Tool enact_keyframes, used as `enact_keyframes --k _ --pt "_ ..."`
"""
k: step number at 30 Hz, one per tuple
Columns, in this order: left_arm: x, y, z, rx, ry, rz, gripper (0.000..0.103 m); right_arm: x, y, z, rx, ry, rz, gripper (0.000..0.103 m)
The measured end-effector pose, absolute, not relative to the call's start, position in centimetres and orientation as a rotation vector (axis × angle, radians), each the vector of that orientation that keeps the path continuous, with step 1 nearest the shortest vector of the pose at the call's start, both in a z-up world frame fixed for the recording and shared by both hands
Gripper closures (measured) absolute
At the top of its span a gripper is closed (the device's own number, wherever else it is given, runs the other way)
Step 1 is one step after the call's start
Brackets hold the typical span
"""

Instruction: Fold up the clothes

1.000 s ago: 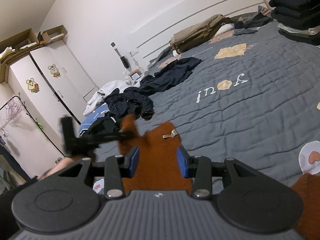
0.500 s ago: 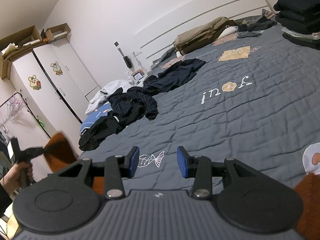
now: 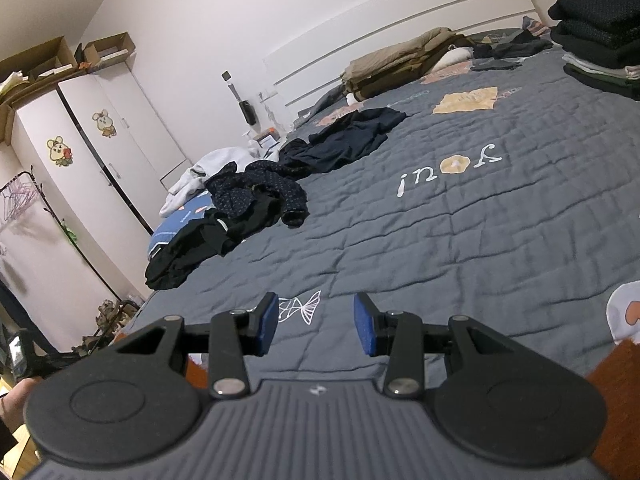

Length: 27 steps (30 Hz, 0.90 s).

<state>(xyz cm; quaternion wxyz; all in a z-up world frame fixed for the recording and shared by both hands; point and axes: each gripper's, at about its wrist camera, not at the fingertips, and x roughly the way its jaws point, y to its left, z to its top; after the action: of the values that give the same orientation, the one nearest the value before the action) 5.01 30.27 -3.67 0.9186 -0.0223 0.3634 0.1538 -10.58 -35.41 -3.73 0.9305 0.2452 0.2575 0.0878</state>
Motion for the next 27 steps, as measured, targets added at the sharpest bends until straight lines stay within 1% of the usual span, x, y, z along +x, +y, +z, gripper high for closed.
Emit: enact_keyframes --k 2,3,8,18,24,25,26,27 --pt "5.2 30.2 -2.7 -0.031 0.712 0.302 0.044 -10.6 -35.3 -3.7 0.501 0.527 0.180 0.063" --pt "5.3 30.3 -2.2 -0.024 0.695 0.296 0.043 -10.6 -35.2 -3.7 0.496 0.528 0.182 0.063" --pt "8.8 29.2 -1.6 0.014 0.693 0.241 0.043 -10.2 -34.2 -3.9 0.464 0.544 0.207 0.063" --pt "14.7 30.8 -6.4 0.009 0.805 0.217 0.043 -8.6 -32.6 -5.5 0.397 0.606 0.246 0.063" --pt "16.9 32.2 -8.8 -0.062 0.858 0.209 0.042 -7.8 -31.7 -6.5 0.386 0.646 0.253 0.063" --pt "17.2 32.2 -9.3 -0.063 0.873 0.208 0.038 -7.6 -31.5 -6.7 0.384 0.654 0.256 0.063" --pt "17.4 32.2 -9.7 -0.064 0.888 0.206 0.032 -7.5 -31.4 -6.8 0.382 0.659 0.258 0.063" --pt "17.5 32.0 -10.1 -0.053 0.891 0.207 0.031 -7.4 -31.3 -6.9 0.381 0.664 0.260 0.063"
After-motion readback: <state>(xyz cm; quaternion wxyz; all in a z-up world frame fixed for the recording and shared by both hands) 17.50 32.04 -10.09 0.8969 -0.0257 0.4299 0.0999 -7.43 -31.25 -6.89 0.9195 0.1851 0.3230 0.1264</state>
